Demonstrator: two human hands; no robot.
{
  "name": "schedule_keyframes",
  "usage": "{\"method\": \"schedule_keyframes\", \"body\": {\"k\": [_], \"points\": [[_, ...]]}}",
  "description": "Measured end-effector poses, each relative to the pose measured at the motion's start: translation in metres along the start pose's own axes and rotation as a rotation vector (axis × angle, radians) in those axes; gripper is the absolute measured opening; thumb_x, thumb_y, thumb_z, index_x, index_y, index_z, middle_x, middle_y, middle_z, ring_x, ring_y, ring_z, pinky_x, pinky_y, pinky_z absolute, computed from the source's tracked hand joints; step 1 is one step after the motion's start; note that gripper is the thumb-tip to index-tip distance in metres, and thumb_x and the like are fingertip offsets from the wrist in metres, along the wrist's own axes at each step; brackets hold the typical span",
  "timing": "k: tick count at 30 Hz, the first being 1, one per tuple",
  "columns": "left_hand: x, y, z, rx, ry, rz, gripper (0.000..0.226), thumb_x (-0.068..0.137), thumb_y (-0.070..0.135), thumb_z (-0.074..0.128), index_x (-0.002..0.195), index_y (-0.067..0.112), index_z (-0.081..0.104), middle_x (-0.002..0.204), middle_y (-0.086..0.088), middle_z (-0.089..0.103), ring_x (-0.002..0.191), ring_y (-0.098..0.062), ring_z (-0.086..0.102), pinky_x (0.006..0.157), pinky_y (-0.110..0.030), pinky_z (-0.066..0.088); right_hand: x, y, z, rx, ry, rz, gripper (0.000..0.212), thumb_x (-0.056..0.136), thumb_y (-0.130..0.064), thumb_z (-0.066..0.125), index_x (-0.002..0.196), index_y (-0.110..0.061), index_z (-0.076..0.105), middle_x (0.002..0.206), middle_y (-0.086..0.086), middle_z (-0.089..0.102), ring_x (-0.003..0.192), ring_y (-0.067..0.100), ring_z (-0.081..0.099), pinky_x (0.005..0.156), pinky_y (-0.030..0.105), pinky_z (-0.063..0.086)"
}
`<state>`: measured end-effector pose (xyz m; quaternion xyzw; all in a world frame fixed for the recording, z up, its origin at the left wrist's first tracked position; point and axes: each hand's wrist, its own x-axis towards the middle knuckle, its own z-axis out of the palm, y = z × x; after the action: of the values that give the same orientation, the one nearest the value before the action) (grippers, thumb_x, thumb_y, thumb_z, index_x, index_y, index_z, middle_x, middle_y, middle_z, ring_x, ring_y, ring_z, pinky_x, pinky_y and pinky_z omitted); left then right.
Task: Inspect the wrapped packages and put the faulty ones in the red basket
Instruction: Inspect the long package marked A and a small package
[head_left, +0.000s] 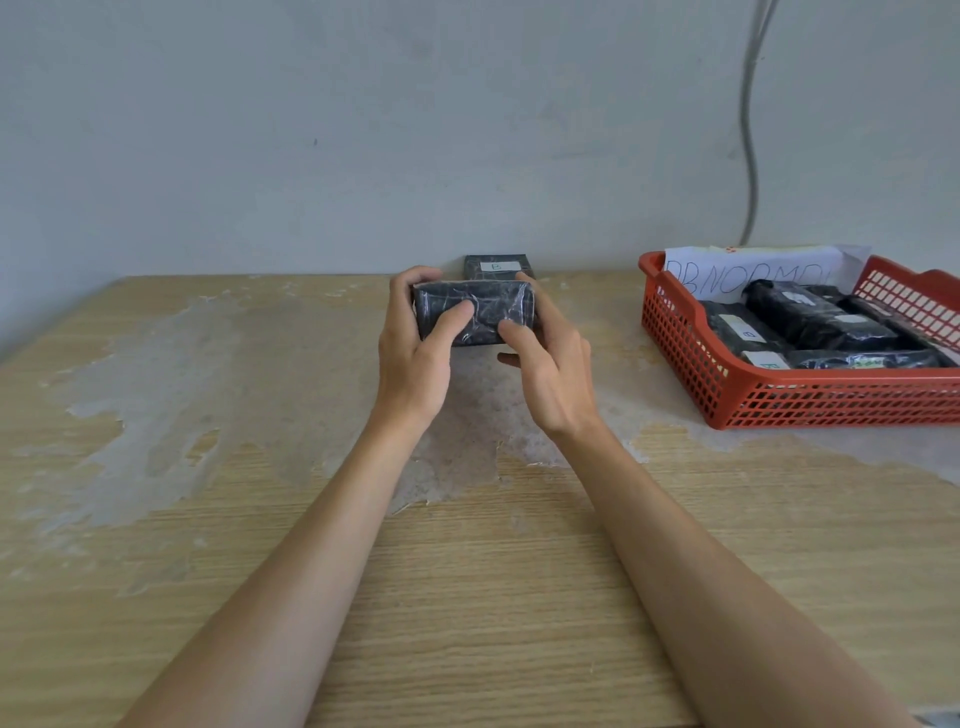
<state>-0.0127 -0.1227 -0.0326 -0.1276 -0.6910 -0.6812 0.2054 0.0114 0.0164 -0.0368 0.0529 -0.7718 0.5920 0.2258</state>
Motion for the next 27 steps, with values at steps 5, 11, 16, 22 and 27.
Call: {"method": "schedule_keyframes", "body": {"k": [5, 11, 16, 22, 27], "points": [[0.001, -0.001, -0.008, 0.085, -0.1, 0.029, 0.073, 0.08, 0.024, 0.075, 0.144, 0.029, 0.041, 0.138, 0.009, 0.056, 0.12, -0.013, 0.065, 0.105, -0.041, 0.055, 0.004, 0.0, -0.005, 0.117, -0.009, 0.042, 0.06, 0.098, -0.036, 0.051, 0.157, -0.025, 0.052, 0.117, 0.0, 0.077, 0.114, 0.017, 0.073, 0.094, 0.045, 0.064], [0.006, -0.003, -0.02, 0.345, -0.239, 0.133, 0.101, 0.068, 0.027, 0.101, 0.147, 0.036, 0.039, 0.145, 0.012, 0.055, 0.125, 0.006, 0.058, 0.105, -0.014, 0.047, 0.004, -0.001, -0.005, 0.156, 0.025, 0.038, 0.055, 0.102, -0.037, 0.044, 0.155, -0.023, 0.055, 0.128, 0.002, 0.075, 0.12, 0.016, 0.071, 0.095, 0.044, 0.065], [0.011, 0.0, -0.021, 0.216, 0.044, 0.122, 0.063, 0.076, 0.022, 0.096, 0.126, 0.022, 0.056, 0.115, 0.014, 0.069, 0.101, 0.012, 0.067, 0.084, -0.011, 0.054, 0.01, -0.002, -0.01, 0.262, 0.102, 0.057, 0.048, 0.107, -0.046, 0.049, 0.148, -0.023, 0.059, 0.139, -0.001, 0.07, 0.127, 0.012, 0.067, 0.107, 0.042, 0.056], [0.018, 0.008, -0.022, -0.409, 0.246, -0.269, 0.048, 0.096, 0.03, 0.079, 0.135, 0.008, 0.061, 0.126, -0.008, 0.075, 0.112, -0.02, 0.077, 0.074, -0.042, 0.067, 0.019, 0.01, -0.024, 0.314, 0.257, 0.423, 0.069, 0.099, -0.053, 0.069, 0.156, -0.031, 0.04, 0.151, 0.0, 0.053, 0.138, 0.021, 0.055, 0.117, 0.05, 0.046], [0.012, 0.001, -0.006, -0.505, 0.226, -0.467, 0.04, 0.095, 0.039, 0.077, 0.123, 0.015, 0.063, 0.121, -0.012, 0.077, 0.102, -0.028, 0.08, 0.07, -0.04, 0.066, 0.018, 0.008, -0.025, 0.524, 0.177, 0.416, 0.054, 0.092, -0.028, 0.083, 0.139, -0.015, 0.06, 0.119, 0.007, 0.078, 0.099, 0.019, 0.08, 0.082, 0.041, 0.067]]}}
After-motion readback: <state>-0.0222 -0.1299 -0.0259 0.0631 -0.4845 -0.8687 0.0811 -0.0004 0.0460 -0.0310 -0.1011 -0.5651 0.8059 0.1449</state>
